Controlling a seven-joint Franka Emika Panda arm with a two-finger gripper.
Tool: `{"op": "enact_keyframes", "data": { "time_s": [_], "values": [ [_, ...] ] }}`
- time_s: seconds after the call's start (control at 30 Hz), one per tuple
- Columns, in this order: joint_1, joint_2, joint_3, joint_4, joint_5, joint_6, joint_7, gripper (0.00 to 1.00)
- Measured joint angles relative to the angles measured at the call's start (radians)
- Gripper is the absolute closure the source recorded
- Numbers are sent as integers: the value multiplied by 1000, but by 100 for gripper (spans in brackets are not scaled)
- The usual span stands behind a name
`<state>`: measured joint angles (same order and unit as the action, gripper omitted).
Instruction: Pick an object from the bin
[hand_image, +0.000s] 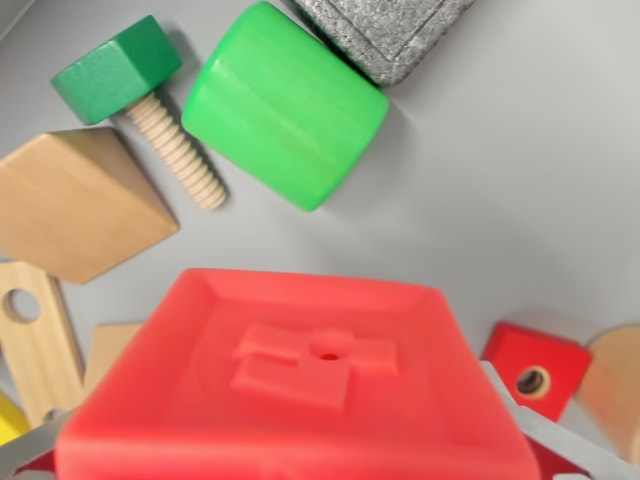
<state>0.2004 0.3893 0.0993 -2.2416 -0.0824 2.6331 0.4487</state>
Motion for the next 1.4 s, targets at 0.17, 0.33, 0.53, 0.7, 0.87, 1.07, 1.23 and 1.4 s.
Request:
{"op": "enact_keyframes", "data": {
  "time_s": [0.17, 0.33, 0.53, 0.7, 0.87, 1.07, 1.23, 1.4],
  "values": [
    [-2, -45, 4, -3, 12, -41, -7, 100],
    [-3, -94, 7, -4, 23, -89, -16, 100],
    [-3, -148, 9, -4, 36, -143, -24, 100],
    [-3, -188, 10, 2, 46, -190, -31, 100],
    [-3, -228, 10, 13, 54, -240, -37, 100],
    [-3, -267, 10, 28, 61, -295, -42, 100],
    [-3, -299, 10, 46, 66, -345, -46, 100],
    [-2, -322, 10, 61, 70, -384, -49, 100]
  ]
}}
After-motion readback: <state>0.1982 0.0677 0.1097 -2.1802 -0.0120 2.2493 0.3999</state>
